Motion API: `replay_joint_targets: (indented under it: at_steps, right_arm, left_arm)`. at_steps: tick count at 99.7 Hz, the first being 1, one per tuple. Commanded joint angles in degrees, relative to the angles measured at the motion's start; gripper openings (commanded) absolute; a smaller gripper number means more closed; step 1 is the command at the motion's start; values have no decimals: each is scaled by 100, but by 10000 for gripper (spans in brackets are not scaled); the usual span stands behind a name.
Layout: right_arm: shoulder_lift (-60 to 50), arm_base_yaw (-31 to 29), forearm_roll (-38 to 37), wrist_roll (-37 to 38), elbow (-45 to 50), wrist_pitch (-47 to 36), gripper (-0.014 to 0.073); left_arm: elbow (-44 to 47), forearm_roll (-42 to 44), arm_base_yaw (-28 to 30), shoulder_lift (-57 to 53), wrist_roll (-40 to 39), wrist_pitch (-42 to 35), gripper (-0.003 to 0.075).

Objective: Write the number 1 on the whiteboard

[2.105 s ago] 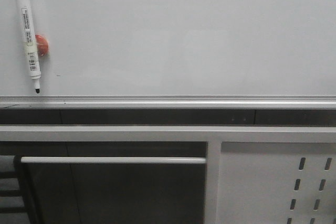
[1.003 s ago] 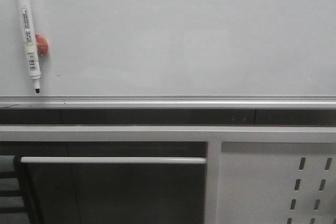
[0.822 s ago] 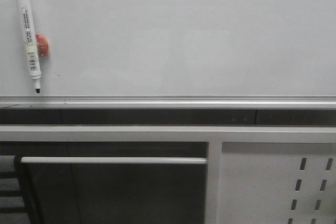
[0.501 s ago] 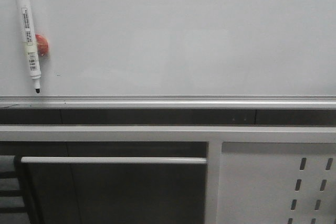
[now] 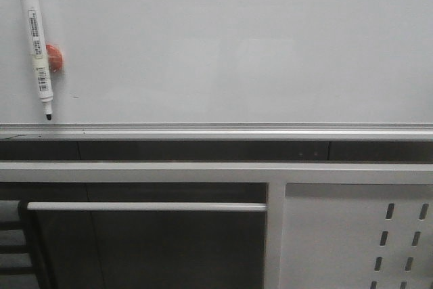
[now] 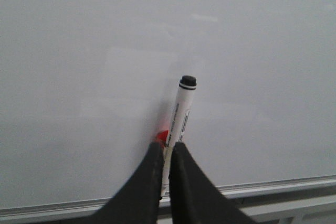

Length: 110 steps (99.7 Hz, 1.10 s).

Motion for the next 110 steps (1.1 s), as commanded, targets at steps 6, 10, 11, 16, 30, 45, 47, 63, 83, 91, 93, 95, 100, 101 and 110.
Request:
replay_joint_targets:
  at_steps: [6,10,11,16,30,45,47,63,83,91,93,95,100,101,110]
  right_arm:
    - [121,-11,-31,-5,-221,-248,-79]
    - [121,-11,-31,-5,-221,-248,-79]
    - [121,-11,-31,-5,-221,-248,-79]
    - [121,-11,-21,-5,-221,-248,-79]
    - [121,-11,2,-5,-221,-248,-79]
    - [121,-11,15,-5,-221,-248,-79]
    - [121,-11,27,-5,-221,-248,-79]
    - [121,-11,36,-5,-221,-248,-79]
    - [121,-11,36,-5,-221,-269,-79]
    - [121,-11,36,-5,-221,-269,-79]
    - [121,-11,36,-5,-221,-280,-79]
    - [121,-11,36,-5,-221,-280,-79]
    - [121,-11,36,-5,-221,-280,-79]
    - [121,-11,36,-5,-221,-280,-79]
    - [121,-11,36,-5,-221,-291,-79]
  left_arm:
    - [-200,307,-90,909,-52,-994,229]
    - [-200,416,-90,1166,-52,-1193,324]
    - [-200,429,-90,1207,-52,-1235,340]
    - [-190,431,-90,1484,-52,-1553,439]
    - [-94,444,-90,2230,-62,-2532,526]
    - [82,443,-90,3039,-62,-3701,508]
    - [100,443,-90,3153,-62,-3859,504]
    - [227,431,-90,4041,-52,-5068,470]
    - [235,408,-90,5167,-40,-6233,462]
    - [225,320,-90,5440,-6,-6233,460]
    - [225,308,-90,5476,36,-6233,460]
    - [225,308,-90,5522,80,-6233,460]
    - [225,320,-90,5585,118,-6233,460]
    - [225,320,-90,5585,124,-6233,460]
    - [204,242,-90,5585,269,-6233,459]
